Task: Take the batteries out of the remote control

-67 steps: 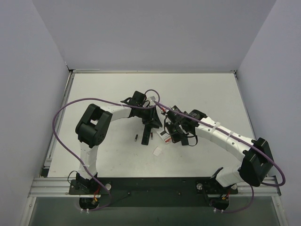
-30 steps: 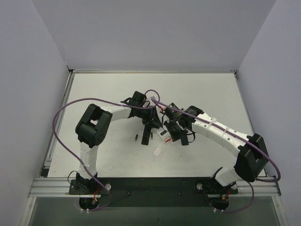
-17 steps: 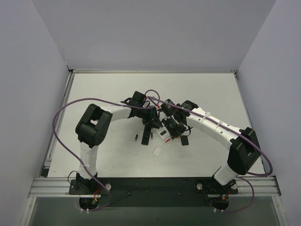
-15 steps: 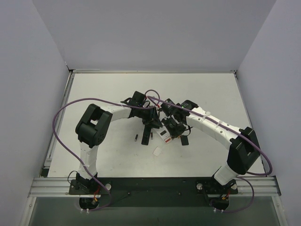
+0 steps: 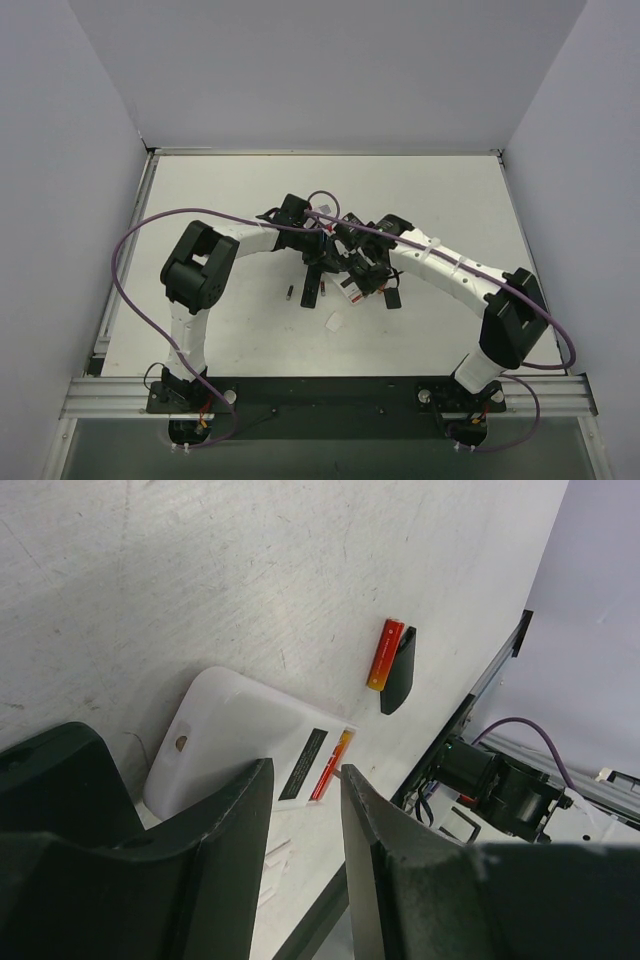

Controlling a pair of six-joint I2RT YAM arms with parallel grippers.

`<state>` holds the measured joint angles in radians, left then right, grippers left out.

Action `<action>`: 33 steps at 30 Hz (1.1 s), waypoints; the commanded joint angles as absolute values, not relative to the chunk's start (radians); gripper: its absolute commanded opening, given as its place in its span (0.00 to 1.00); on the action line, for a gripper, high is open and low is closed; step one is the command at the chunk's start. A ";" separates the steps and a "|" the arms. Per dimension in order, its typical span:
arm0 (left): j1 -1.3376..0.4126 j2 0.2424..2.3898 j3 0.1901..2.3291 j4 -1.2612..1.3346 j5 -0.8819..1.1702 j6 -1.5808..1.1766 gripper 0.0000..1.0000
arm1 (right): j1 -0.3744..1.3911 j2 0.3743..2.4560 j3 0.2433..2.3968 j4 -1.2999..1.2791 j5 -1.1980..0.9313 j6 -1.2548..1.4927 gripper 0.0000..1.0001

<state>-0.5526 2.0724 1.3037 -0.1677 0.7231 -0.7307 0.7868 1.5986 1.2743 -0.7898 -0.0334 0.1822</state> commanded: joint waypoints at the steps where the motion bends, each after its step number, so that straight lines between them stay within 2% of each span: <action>1: -0.549 2.060 1.290 -0.138 0.713 -0.732 0.44 | 0.788 1.678 1.272 -0.772 -0.003 0.201 0.00; 25: -0.549 2.068 1.287 -0.132 0.716 -0.735 0.44 | 0.713 1.782 1.330 -0.756 -0.045 0.152 0.00; 33: -0.549 2.075 1.285 -0.141 0.710 -0.730 0.44 | 0.713 1.698 1.240 -0.716 -0.041 0.164 0.00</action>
